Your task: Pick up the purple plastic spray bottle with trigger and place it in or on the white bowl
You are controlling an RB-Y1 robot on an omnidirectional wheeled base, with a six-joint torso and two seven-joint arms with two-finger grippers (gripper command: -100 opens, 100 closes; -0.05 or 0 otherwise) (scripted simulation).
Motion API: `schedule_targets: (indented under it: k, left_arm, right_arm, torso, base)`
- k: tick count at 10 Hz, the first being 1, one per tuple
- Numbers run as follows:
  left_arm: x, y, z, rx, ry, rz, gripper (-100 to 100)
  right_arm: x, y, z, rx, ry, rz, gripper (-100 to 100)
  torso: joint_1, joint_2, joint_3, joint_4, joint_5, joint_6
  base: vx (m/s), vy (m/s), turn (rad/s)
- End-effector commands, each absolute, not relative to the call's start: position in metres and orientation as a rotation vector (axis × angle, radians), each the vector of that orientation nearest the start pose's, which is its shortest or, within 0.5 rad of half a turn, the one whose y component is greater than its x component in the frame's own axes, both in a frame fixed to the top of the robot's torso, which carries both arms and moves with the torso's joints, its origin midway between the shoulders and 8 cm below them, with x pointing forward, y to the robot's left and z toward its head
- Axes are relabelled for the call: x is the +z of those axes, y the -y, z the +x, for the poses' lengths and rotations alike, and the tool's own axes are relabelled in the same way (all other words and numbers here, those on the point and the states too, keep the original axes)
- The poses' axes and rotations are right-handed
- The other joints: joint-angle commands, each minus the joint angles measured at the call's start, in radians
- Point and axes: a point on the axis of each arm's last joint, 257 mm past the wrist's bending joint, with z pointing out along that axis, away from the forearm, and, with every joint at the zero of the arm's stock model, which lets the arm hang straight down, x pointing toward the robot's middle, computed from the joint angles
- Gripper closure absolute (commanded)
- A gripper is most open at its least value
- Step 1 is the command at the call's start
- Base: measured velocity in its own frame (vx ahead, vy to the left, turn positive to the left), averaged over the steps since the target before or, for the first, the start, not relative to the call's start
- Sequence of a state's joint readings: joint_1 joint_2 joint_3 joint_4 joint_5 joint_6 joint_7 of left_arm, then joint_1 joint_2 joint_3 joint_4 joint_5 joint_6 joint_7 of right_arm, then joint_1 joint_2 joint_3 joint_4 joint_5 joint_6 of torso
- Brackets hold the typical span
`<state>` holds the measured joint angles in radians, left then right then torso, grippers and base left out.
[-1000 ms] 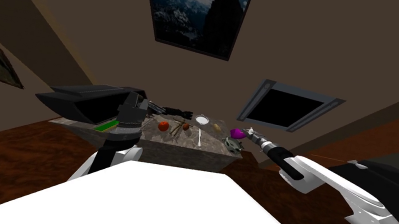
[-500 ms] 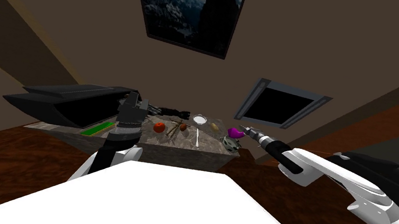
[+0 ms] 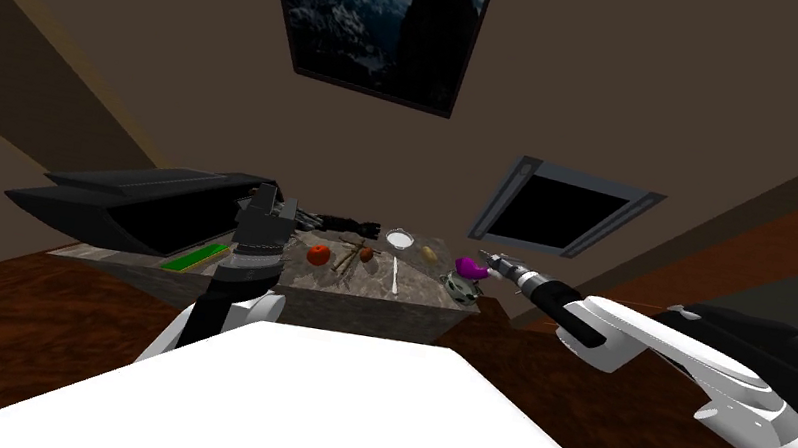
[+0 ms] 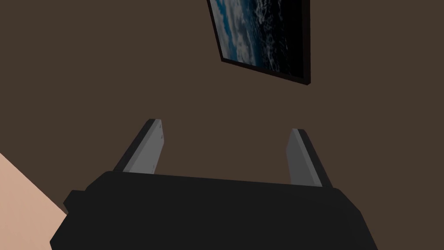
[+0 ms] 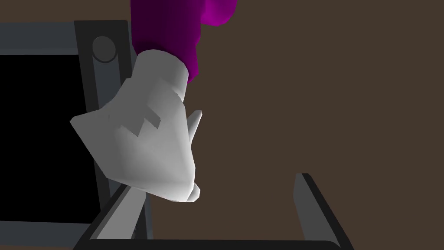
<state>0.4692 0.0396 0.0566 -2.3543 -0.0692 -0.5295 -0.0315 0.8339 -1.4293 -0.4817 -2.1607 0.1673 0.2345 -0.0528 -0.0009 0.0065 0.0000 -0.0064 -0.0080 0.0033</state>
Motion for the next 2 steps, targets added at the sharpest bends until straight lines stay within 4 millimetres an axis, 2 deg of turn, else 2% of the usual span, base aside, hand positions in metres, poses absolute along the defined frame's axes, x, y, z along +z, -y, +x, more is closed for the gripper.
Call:
schedule_targets:
  k: [1, 2]
  left_arm:
    - [0.0715, -0.2737, 0.323, -1.212, -0.596, -0.461, 0]
    - [0.0715, -0.2737, 0.323, -1.212, -0.596, -0.461, 0]
  right_arm:
    - [-0.0526, 0.4541, 0.4291, 0.0, -1.803, -0.02, 0]
    - [-0.0526, 0.4541, 0.4291, 0.0, -1.803, -0.02, 0]
  torso:
    - [0.0, 0.0, 0.0, 0.0, 0.0, 0.0]
    - [0.0, 0.0, 0.0, 0.0, 0.0, 0.0]
  base:
    - [0.0, 0.0, 0.0]
    - [0.0, 0.0, 0.0]
